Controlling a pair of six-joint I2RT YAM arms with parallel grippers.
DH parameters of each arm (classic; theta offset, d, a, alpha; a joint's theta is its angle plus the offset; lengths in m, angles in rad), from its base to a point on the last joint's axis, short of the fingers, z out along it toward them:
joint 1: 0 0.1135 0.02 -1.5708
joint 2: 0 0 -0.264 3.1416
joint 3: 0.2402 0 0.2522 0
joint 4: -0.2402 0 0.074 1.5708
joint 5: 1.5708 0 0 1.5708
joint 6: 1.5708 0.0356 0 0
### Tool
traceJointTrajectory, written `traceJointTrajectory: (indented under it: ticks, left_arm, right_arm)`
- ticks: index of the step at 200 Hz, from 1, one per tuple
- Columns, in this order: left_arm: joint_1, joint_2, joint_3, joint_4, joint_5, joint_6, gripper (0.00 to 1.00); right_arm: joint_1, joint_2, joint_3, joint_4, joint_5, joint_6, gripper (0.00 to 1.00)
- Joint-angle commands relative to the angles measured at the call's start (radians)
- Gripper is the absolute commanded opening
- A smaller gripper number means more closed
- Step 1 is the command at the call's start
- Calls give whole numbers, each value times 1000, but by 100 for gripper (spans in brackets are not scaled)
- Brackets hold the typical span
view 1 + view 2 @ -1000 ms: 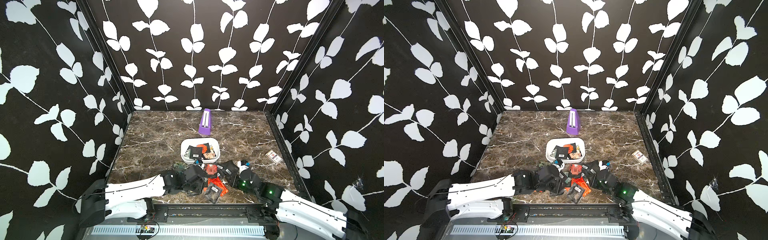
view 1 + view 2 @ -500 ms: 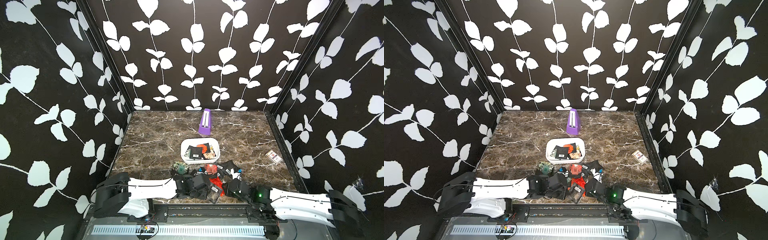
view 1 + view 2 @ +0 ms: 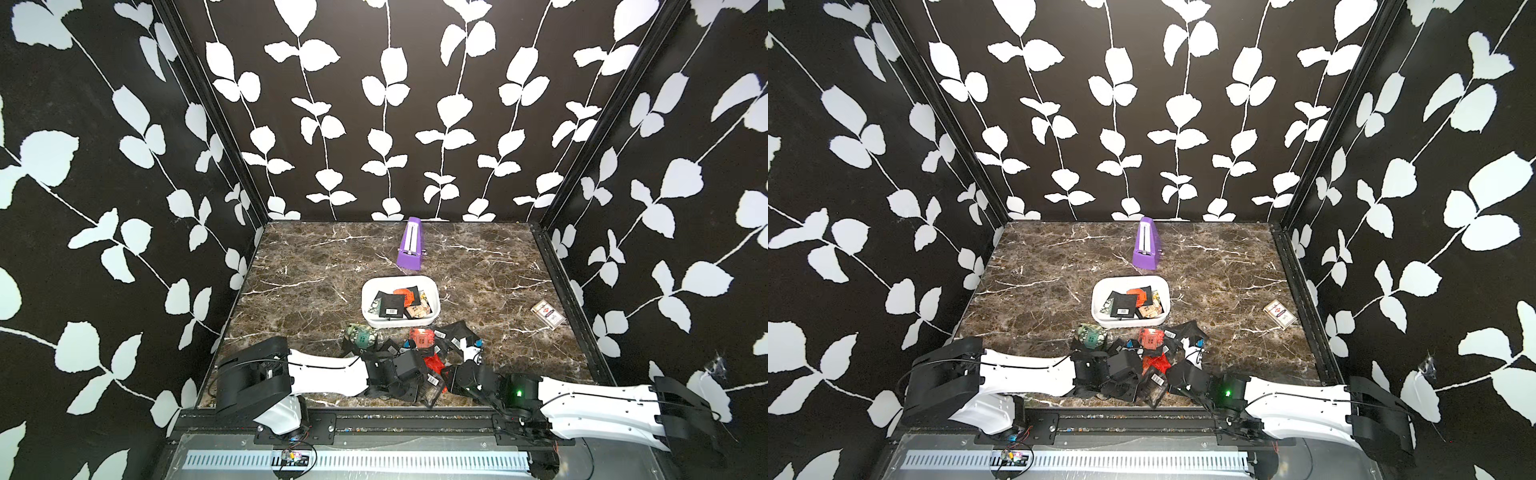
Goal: Put the tea bags into the storage box
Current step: Pick up the tea bag from the center of the board.
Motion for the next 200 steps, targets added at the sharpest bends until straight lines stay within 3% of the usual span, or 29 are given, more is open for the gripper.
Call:
traceJointTrajectory:
  ticks: [1,85,131,200]
  left_arm:
    - [-7,20,9,2,4,11,9]
    - [-7,65,44,-45,9,36,8]
    - [-7,70,57,-70,4,50,7]
    - [-7,76,57,-65,3,47,7]
  right_arm:
    - [11,-2,-20,6,25,14,26]
    - [14,8,5,-131,18,25,34]
    - [14,-79,6,-256,54,26,46]
    - [16,-122,-100,-8,-32,25,40]
